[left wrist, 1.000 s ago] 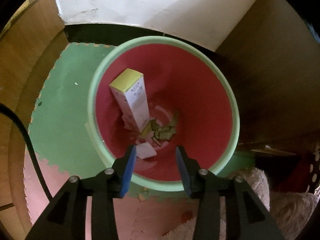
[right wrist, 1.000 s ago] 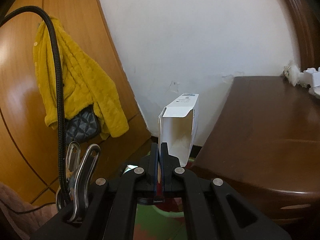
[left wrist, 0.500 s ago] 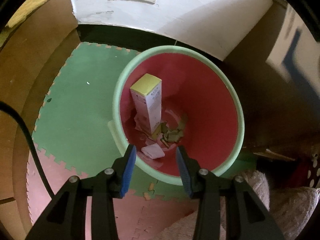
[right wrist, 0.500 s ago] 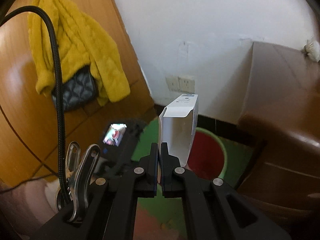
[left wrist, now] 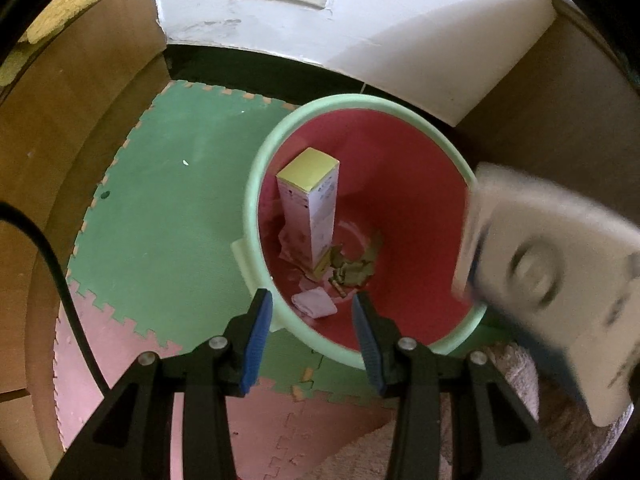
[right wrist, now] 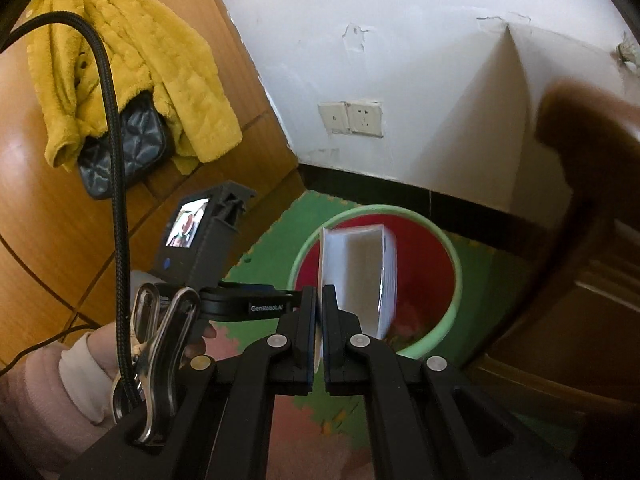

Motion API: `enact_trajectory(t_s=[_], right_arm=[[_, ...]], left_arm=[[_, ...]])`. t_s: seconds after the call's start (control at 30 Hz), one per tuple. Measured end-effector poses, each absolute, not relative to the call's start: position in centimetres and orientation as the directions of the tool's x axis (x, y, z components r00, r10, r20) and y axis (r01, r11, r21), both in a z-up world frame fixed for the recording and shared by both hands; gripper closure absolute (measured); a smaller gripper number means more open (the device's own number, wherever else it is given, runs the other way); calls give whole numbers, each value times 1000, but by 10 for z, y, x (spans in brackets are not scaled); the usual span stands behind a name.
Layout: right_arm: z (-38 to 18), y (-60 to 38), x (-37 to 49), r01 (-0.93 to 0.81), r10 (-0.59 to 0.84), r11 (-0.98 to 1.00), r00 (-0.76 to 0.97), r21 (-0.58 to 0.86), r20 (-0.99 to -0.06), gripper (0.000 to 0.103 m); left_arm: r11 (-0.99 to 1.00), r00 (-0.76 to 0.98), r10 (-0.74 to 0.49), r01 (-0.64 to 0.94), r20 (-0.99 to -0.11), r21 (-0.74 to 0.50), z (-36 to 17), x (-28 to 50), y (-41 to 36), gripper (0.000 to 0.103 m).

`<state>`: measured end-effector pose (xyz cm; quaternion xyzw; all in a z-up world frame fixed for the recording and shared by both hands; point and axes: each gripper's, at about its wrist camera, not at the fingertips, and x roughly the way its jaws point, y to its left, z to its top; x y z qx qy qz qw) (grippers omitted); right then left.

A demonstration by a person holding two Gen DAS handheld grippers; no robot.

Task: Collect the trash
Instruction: 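Lower the white box over the bin and release it from the right gripper, then move both open tools from the bin back to the nightstand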

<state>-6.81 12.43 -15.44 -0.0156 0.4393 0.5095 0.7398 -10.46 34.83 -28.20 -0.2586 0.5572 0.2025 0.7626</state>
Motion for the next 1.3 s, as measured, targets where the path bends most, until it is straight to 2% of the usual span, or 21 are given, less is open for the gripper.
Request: enact_trajectory(t_s=[0.37, 0.57, 0.77, 0.9, 1.3], right_arm=[[-158, 136, -62, -789, 737, 482, 129, 382, -664, 99], [-148, 143, -58, -799, 769, 462, 145, 384, -623, 99], [-157, 147, -60, -803, 752, 463, 130, 376, -647, 99], [-156, 145, -59, -800, 745, 473, 139, 369, -652, 85], [-141, 140, -61, -803, 768, 449, 123, 391, -629, 78]], left_arm=[[783, 296, 26, -599, -955, -165, -280, -106, 345, 60], [793, 299, 30, -588, -954, -160, -277, -106, 341, 60], [790, 300, 31, -591, -953, -161, -277, -105, 343, 60], [788, 301, 30, -594, -953, -163, -275, -104, 342, 60], [793, 347, 48, -583, -937, -175, -252, -104, 349, 60]])
